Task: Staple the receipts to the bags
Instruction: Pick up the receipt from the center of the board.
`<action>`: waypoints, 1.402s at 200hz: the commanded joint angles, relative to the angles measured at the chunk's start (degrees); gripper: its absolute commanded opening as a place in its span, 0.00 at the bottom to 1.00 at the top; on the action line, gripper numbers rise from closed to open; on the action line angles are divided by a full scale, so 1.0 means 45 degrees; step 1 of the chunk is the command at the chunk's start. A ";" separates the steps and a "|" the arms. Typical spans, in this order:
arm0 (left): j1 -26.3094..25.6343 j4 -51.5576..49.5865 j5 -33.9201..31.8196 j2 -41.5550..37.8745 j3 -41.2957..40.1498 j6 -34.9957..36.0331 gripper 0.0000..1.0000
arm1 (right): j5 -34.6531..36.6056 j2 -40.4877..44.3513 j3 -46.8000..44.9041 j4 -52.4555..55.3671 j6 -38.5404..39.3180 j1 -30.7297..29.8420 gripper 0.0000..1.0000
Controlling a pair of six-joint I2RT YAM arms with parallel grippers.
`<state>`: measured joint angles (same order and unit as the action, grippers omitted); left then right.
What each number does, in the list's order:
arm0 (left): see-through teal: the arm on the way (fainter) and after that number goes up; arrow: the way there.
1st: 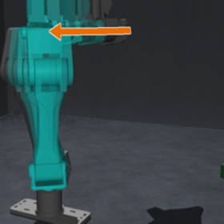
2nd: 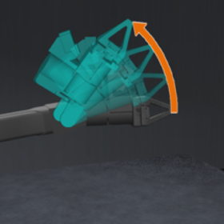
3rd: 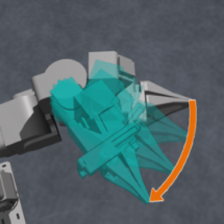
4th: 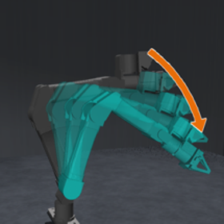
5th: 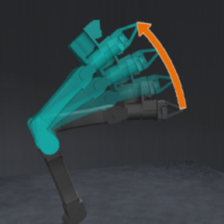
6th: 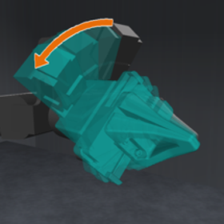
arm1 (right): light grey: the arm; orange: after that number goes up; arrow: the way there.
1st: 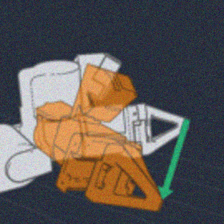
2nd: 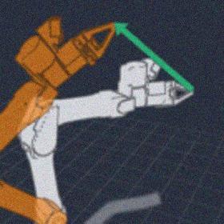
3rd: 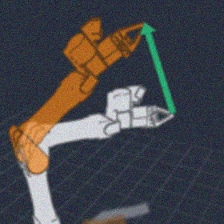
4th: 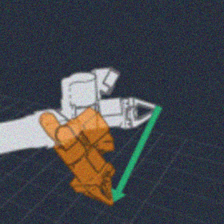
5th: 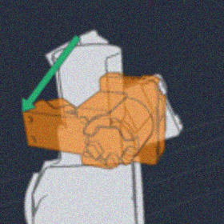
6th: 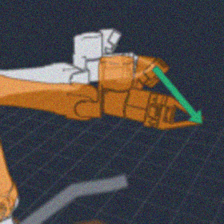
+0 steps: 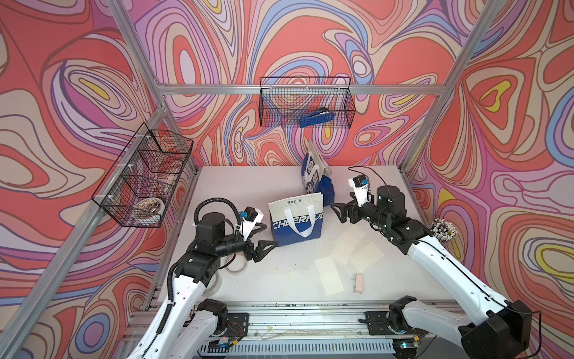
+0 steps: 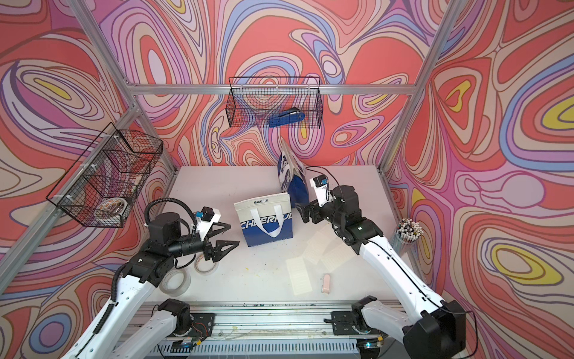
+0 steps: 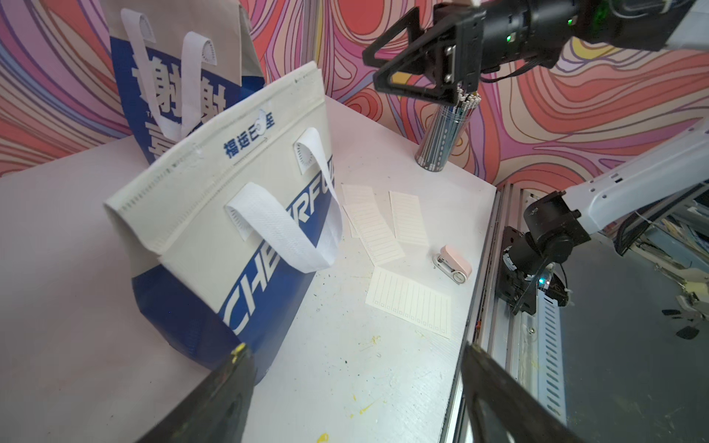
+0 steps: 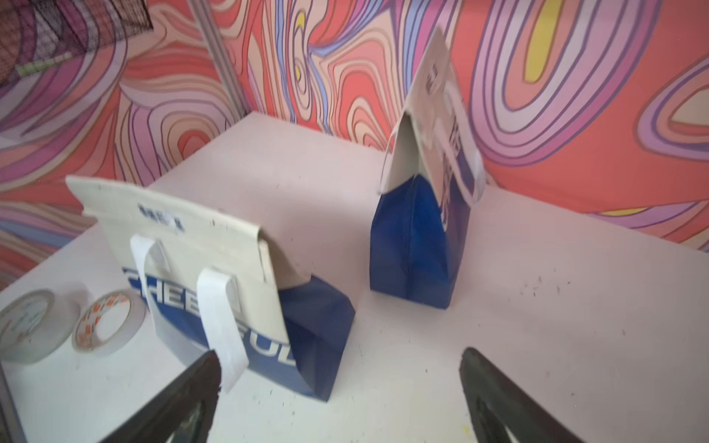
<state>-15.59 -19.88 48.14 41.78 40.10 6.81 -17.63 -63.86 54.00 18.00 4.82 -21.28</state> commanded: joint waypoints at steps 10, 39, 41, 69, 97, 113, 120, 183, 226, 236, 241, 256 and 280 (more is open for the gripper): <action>-0.0362 0.0964 -0.0062 -0.0492 -0.1295 -0.0466 0.88 | -0.6057 -0.0354 -0.0558 0.5109 0.7971 -0.0792 0.98; -0.0382 0.0573 0.0035 0.0500 -0.0950 0.0433 0.87 | -0.5437 -0.1766 -0.0299 0.6202 1.0975 -0.1659 0.98; -0.0397 0.0453 0.0032 0.0579 -0.0919 0.0507 0.87 | -0.5365 -0.1889 -0.0300 0.6261 1.1105 -0.1751 0.98; -0.1154 0.0028 0.0101 0.1145 -0.1115 0.1970 0.85 | -0.2725 -0.3071 -0.1061 0.5848 1.2262 -0.3268 0.98; -0.2638 0.0954 -0.0696 0.1123 -0.2041 0.3545 0.88 | -0.1033 -0.3530 -0.2318 0.3938 1.2800 -0.3475 0.98; -0.2915 0.1856 -0.0423 0.1249 -0.2572 0.3765 0.89 | -0.0534 -0.3809 -0.2725 0.3220 1.2810 -0.3475 0.98; -0.3001 0.1949 -0.0146 0.1327 -0.2811 0.4024 0.89 | -0.0229 -0.4007 -0.2877 0.3067 1.2816 -0.3475 0.98; -0.3649 0.1232 -0.0404 0.1640 -0.2930 0.5363 0.89 | 0.0149 -0.6258 -0.2354 0.3564 1.2605 -0.3562 0.89; -0.3664 0.1219 -0.0521 0.1482 -0.3012 0.5344 0.89 | 0.1161 -0.6695 -0.2335 0.4084 1.2926 -0.4002 0.48; -0.3663 0.1204 -0.0522 0.1434 -0.3010 0.5353 0.89 | 0.0934 -0.6674 -0.2293 0.4265 1.2952 -0.4146 0.37; -0.3691 0.1195 -0.0523 0.1428 -0.3029 0.5343 0.89 | 0.0795 -0.6591 -0.2292 0.4267 1.2968 -0.4175 0.33; -0.3683 0.1320 -0.0532 0.1360 -0.3036 0.5186 0.89 | 0.0639 -0.6108 -0.2407 0.3899 1.2812 -0.4197 0.30; -0.3683 0.2619 -0.0619 0.1086 -0.3083 0.3473 0.91 | 0.0170 -0.4578 -0.2394 0.3597 1.2608 -0.4197 0.29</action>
<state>-31.90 -13.58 45.71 48.40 26.61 28.38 -18.06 -89.01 44.80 34.24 61.95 -39.77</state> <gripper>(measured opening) 0.892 0.293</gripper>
